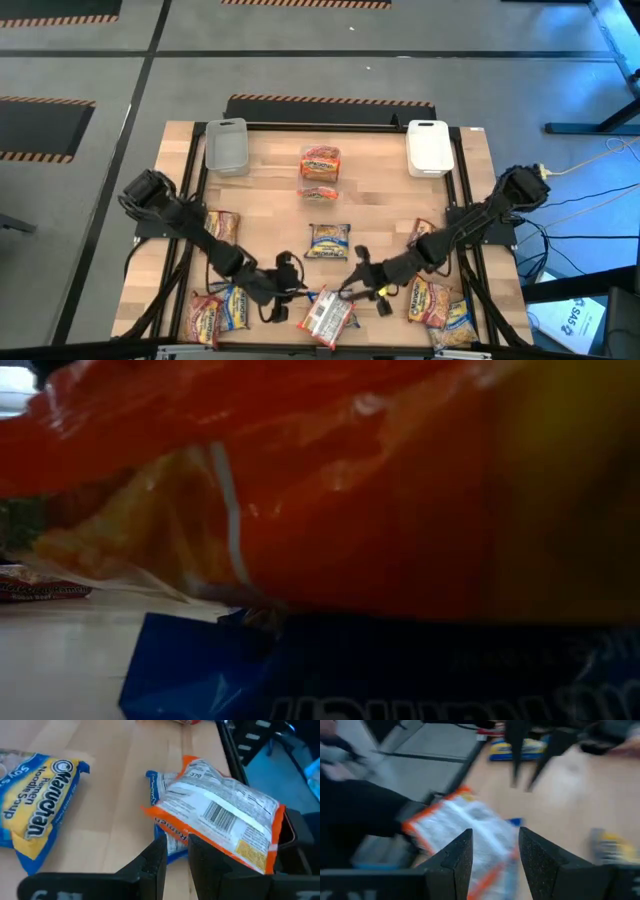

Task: Sort Maruchan noodles
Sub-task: Put the orange noodle into the transparent bin

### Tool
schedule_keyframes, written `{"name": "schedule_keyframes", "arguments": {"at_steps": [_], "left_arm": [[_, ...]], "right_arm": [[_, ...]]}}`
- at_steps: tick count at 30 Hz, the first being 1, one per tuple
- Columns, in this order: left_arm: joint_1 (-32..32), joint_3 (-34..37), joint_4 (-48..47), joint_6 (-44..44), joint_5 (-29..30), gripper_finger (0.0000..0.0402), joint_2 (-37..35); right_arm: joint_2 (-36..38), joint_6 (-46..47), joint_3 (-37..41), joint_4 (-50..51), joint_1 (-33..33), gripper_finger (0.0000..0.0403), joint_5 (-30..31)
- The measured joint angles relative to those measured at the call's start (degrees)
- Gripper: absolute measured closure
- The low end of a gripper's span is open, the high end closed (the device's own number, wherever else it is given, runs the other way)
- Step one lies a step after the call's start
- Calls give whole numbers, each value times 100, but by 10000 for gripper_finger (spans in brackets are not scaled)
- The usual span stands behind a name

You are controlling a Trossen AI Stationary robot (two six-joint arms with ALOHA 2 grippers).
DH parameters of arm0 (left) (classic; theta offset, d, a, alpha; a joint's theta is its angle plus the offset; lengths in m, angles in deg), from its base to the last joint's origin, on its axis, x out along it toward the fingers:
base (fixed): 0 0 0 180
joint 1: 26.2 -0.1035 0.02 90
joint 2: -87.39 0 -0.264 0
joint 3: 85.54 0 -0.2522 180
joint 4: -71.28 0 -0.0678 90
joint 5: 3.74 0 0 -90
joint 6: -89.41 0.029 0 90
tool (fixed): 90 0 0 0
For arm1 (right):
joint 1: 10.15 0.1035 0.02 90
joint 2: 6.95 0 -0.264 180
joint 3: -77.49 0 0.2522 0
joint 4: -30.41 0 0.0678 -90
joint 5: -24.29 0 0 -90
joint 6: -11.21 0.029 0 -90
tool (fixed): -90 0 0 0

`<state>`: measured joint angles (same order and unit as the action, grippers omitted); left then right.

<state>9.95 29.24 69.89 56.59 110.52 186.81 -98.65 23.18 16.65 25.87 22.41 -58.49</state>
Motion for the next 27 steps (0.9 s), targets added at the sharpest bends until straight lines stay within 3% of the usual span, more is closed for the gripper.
{"name": "schedule_keyframes", "arguments": {"at_steps": [7,12,15,21,27], "left_arm": [[100,-104,1594,11,23,330,941],[100,-345,1688,-11,-3,330,1422],[73,-371,1669,-118,34,330,1579],[73,-356,1531,-276,139,330,1661],[73,-356,1551,-267,146,330,1661]], "right_arm": [[-718,303,-758,-155,333,233,-373],[-1192,-443,-1339,114,482,189,-95],[-1398,-1150,-1706,781,580,172,30],[-1720,-2210,-2103,1890,799,164,800],[-1764,-2547,-2137,1809,787,164,1312]]}}
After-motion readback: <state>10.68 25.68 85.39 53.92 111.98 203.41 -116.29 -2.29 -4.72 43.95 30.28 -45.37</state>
